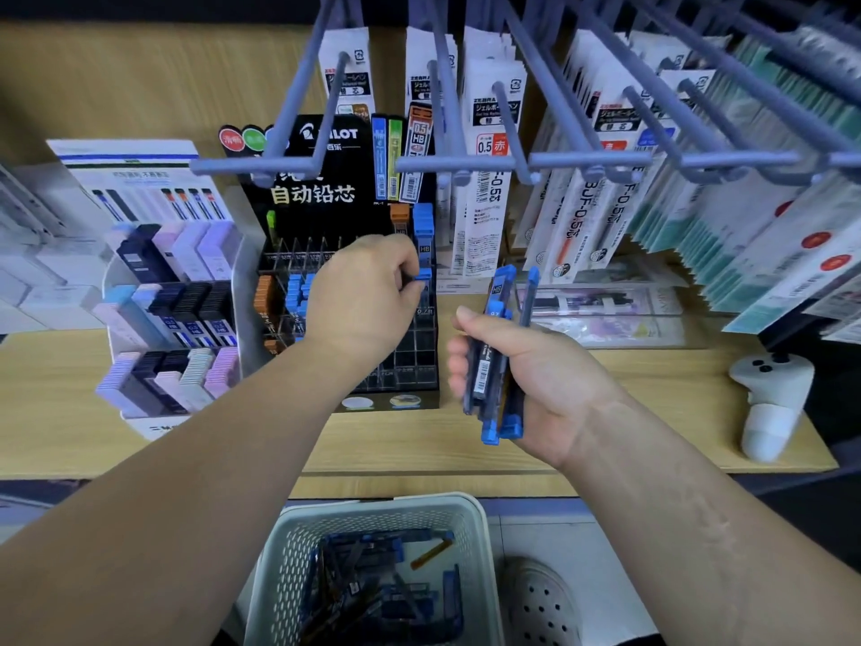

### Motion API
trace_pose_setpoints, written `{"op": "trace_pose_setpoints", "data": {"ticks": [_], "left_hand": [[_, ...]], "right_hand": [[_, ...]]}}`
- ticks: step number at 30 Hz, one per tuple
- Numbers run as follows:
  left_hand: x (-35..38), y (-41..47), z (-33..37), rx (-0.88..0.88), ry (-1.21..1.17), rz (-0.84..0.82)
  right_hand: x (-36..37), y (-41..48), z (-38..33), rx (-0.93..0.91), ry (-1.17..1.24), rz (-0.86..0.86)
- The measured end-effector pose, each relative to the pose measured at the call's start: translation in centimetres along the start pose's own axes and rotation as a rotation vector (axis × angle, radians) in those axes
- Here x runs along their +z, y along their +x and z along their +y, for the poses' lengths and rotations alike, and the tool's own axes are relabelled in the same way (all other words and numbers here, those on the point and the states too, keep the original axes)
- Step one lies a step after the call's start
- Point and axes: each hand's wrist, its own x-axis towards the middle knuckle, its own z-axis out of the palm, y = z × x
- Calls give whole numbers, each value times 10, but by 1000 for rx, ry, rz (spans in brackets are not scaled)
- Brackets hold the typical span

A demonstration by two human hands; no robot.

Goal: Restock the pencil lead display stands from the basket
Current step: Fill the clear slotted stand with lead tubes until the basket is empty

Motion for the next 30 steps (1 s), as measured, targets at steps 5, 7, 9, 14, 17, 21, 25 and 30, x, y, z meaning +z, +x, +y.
{"op": "trace_pose_setpoints", "data": {"ticks": [5, 7, 9, 14, 17, 21, 25, 30], "left_hand": [[-12, 2, 10, -160, -255, -22], [-20, 2, 23, -323, -588, -122], [-26, -1, 34, -482, -856, -297], [-35, -5, 27, -524, -1102, -417], [-39, -3, 26, -564, -1213, -401], [-41, 4, 19, -672, -1285, -189], [-47, 10, 4, -632, -1195, -45], [-47, 12, -1, -435, -926, -20]], "right_hand": [[2, -2, 0, 0, -94, -97], [3, -3, 0, 2, -145, -161], [6, -3, 1, 8, -176, -210], [9, -2, 5, 17, -219, -300], [9, -3, 4, 20, -223, -320], [7, -2, 2, 53, -199, -316], [4, 1, 2, 103, -142, -253], [2, 8, 2, 58, -14, -93]]}}
